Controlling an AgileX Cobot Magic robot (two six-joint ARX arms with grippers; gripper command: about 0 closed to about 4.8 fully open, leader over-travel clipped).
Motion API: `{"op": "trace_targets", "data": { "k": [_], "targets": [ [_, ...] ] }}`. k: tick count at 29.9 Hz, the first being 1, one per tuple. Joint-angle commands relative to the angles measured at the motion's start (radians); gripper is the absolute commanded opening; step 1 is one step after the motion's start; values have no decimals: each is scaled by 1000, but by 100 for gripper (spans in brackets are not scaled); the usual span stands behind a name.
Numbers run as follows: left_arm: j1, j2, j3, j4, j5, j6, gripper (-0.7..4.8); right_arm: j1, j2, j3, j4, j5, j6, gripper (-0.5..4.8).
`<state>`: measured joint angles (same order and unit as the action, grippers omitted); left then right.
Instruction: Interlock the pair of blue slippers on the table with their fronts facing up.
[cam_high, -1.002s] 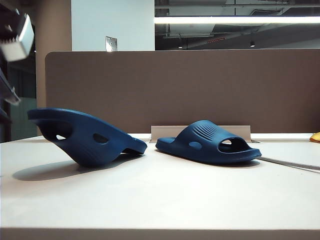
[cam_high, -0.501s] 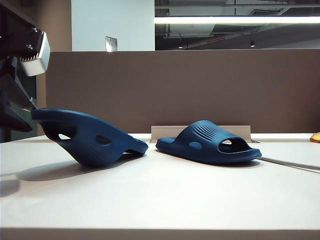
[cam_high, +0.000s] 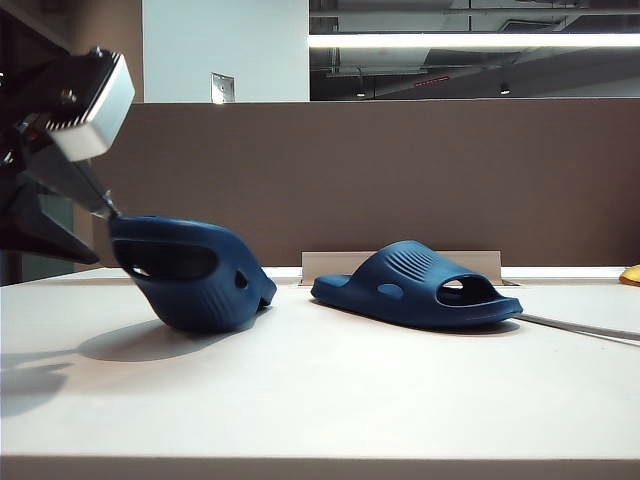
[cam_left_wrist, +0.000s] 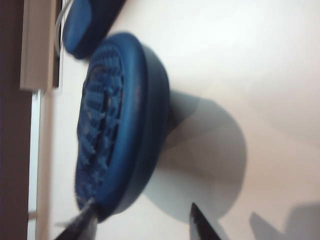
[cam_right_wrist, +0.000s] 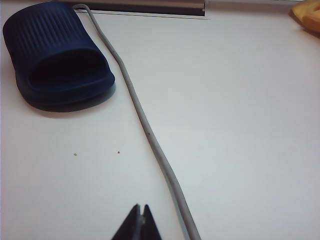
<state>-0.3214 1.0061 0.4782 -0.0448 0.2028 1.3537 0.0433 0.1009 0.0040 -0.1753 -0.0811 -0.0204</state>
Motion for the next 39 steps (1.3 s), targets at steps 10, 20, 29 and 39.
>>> {"op": "trace_targets", "data": {
  "k": [10, 20, 29, 39],
  "targets": [
    [2, -2, 2, 85, -49, -4, 244, 1, 0, -1, 15, 0, 1, 9],
    [-84, -2, 2, 86, -50, -3, 279, 1, 0, -1, 15, 1, 1, 9],
    [-123, 19, 1, 128, -116, -5, 277, 1, 0, -1, 16, 0, 1, 9],
    [-170, 75, 1, 174, -139, -23, 149, 1, 0, -1, 15, 0, 1, 9]
  ]
}}
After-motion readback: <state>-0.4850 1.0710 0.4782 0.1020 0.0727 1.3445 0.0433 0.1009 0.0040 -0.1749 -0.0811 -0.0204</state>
